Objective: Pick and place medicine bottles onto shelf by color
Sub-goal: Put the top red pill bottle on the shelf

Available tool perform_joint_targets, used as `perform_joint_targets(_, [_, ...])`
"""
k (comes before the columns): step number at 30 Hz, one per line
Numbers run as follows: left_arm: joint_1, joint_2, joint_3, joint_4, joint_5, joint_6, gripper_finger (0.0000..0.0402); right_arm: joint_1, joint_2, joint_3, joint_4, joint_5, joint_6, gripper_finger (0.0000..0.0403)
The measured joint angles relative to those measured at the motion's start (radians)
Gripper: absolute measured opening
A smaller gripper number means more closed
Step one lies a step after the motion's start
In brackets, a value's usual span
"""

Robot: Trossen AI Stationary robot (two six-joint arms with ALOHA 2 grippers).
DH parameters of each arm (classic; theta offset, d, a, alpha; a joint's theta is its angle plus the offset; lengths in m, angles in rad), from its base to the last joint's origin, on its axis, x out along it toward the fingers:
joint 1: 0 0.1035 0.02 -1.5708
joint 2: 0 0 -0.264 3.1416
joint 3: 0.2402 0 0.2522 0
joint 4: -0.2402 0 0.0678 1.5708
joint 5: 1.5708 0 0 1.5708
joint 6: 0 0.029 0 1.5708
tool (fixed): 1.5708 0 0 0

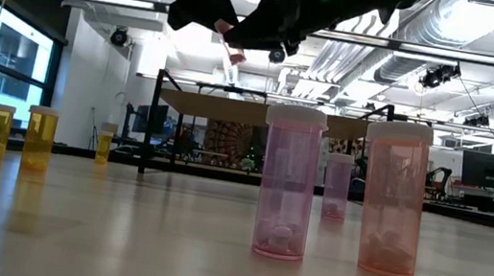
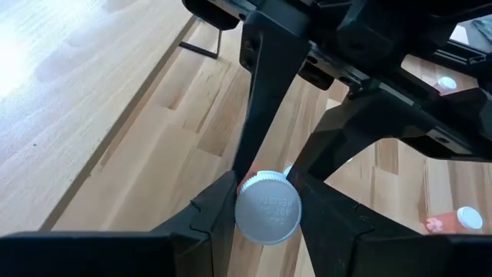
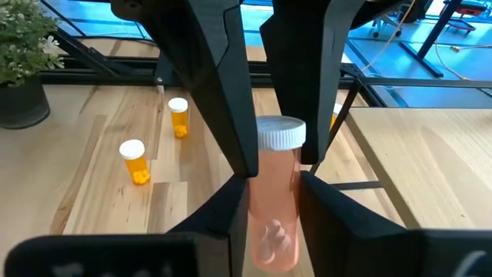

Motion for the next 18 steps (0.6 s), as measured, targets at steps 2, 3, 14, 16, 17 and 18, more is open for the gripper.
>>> perform_joint_targets(2, [0.000,0.000,0.000,0.000,0.000,0.005,0.0117,0.000,0.000,0.000,0.000,0.000,0.005,0.0086])
perform_joint_targets(3, [0.000,0.000,0.000,0.000,0.000,0.006,0.0117,0.000,0.000,0.000,0.000,0.000,0.010,0.0085])
perform_joint_targets(14, [0.000,0.000,0.000,0.005,-0.002,0.070,0.0117,0.000,-0.001,0.000,0.000,0.000,0.017,0.0083])
perform_joint_targets(16, [-0.003,0.000,0.000,0.009,-0.003,0.087,0.0119,0.000,-0.002,0.000,0.000,0.000,0.017,0.0083])
perform_joint_targets(17, [-0.003,0.000,0.000,0.011,-0.003,0.097,0.0121,0.000,-0.002,0.000,0.000,0.000,0.017,0.0083])
perform_joint_targets(18, [-0.003,0.000,0.000,0.012,-0.003,0.106,0.0125,0.000,-0.002,0.000,0.000,0.000,0.018,0.0083])
